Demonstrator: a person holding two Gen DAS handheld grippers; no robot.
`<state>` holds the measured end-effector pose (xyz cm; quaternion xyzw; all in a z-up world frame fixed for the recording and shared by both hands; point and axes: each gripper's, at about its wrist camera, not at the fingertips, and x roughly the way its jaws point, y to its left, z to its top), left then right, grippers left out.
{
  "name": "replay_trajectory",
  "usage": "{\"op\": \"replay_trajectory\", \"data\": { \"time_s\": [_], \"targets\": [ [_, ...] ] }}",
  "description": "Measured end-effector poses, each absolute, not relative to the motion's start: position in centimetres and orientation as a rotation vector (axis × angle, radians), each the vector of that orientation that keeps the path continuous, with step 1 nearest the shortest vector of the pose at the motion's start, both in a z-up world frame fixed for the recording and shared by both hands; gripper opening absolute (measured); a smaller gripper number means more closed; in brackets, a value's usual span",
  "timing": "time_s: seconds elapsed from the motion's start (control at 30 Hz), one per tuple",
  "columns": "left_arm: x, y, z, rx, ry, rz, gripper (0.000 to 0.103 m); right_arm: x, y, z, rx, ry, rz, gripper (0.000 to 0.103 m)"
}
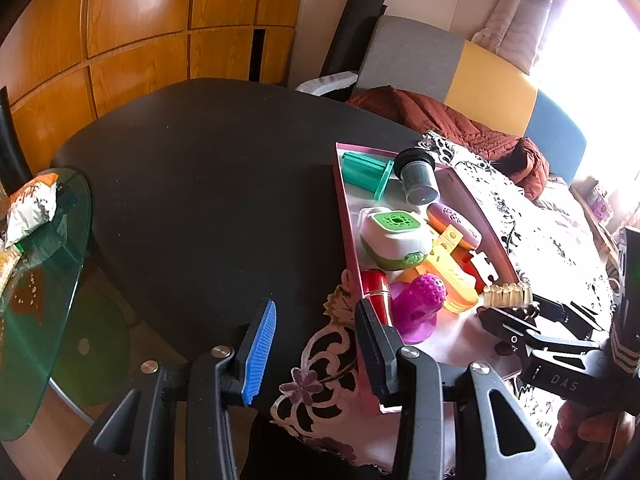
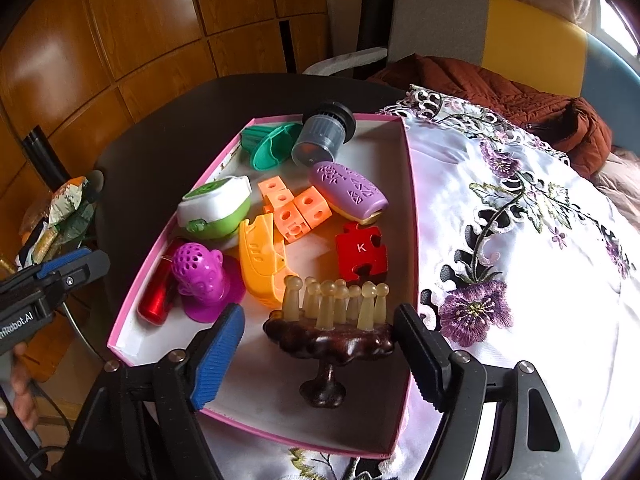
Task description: Organize rigid objects
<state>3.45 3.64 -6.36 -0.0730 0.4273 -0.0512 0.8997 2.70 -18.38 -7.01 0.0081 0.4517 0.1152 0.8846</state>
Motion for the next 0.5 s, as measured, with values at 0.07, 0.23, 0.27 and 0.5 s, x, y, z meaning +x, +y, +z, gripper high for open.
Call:
{"op": "replay_trajectory", "data": {
  "time_s": [0.07,0.23,0.27,0.5],
  "targets": [
    [3.3,3.4,-6.2,-0.146,0.879,-0.108,0.041,2.3,-18.4,-6.7,0.019,0.923,0.239,0.084],
    [2.8,2.9,-5.8,-0.127,0.863,-0.096,0.043,1.4,-18.6,-6.0,0.026,0.888,0.205,0.090],
    [2.7,2.8,-5.7,-0.122,0.860,-0.091,0.043,1.3,-18.7,-5.8,0.031,0.883,0.197,0.090],
    [1.7,2.3,-4.9,-0.093,0.827,-0.037,0.044,-0.4,-19.4,-4.1,0.050,0.790,0.091,0.093]
  ]
}}
